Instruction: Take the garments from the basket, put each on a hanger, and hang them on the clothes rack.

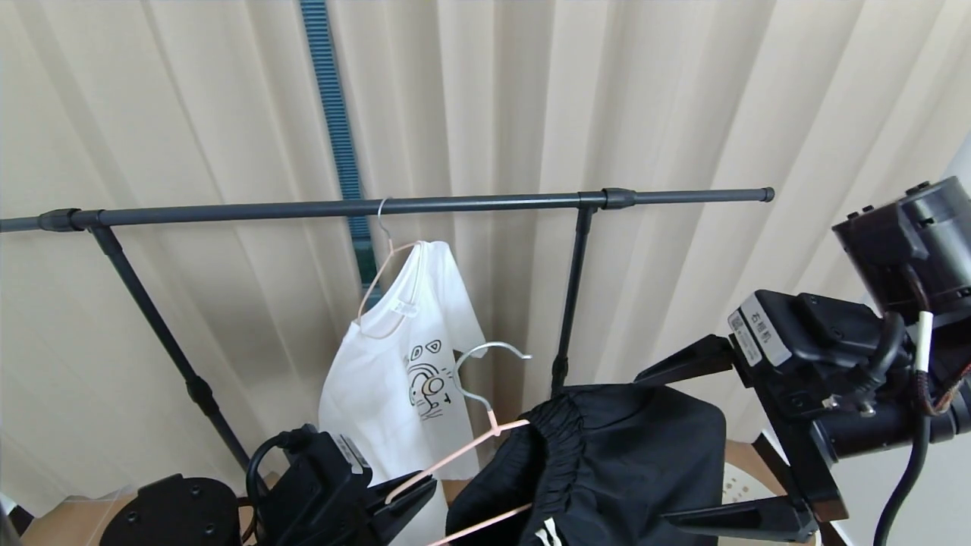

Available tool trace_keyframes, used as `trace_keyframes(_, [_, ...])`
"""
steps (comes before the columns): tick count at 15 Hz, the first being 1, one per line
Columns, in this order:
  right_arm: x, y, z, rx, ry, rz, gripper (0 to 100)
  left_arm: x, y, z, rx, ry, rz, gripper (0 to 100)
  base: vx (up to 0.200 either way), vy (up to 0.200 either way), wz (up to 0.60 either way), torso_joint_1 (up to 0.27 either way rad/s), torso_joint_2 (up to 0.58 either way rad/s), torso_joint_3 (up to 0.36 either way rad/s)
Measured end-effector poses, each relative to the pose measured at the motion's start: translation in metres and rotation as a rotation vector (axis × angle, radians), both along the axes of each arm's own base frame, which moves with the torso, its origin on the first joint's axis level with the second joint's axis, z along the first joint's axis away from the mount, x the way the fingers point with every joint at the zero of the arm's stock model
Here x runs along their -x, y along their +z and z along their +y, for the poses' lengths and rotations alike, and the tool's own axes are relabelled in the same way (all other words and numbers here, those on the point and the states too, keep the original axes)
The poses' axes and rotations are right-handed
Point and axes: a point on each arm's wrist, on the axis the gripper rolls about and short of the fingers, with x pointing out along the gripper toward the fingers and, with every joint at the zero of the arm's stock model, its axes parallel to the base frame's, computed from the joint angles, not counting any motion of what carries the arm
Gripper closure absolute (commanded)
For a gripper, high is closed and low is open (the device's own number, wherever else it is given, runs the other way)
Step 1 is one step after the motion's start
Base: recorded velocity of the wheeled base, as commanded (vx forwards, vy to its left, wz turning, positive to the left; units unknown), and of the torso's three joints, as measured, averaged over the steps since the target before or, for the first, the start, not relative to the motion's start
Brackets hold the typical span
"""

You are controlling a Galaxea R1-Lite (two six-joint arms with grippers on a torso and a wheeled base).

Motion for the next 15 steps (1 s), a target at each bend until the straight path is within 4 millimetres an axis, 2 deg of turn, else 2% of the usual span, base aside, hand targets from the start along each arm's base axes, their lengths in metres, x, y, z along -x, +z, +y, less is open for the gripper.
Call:
trace_keyframes(5, [-0.03, -0.013, 0.012, -0.029, 0.045, 0.097, 0, 0.003, 0.0, -0.003, 0.001, -0.018, -0.003, 100, 0.0, 0.0, 0.0, 0.0, 0.0, 0.0])
trace_keyframes(11, [-0.055, -0.029, 0.033, -0.003, 0.061, 0.142, 0, 0.004, 0.0, -0.003, 0.001, -0.022, -0.003, 100, 0.0, 0.0, 0.0, 0.0, 0.0, 0.0])
trace_keyframes(15, [-0.065, -0.038, 0.039, 0.01, 0.061, 0.164, 0, 0.004, 0.0, -0.003, 0.0, -0.021, -0.002, 100, 0.0, 0.0, 0.0, 0.0, 0.0, 0.0])
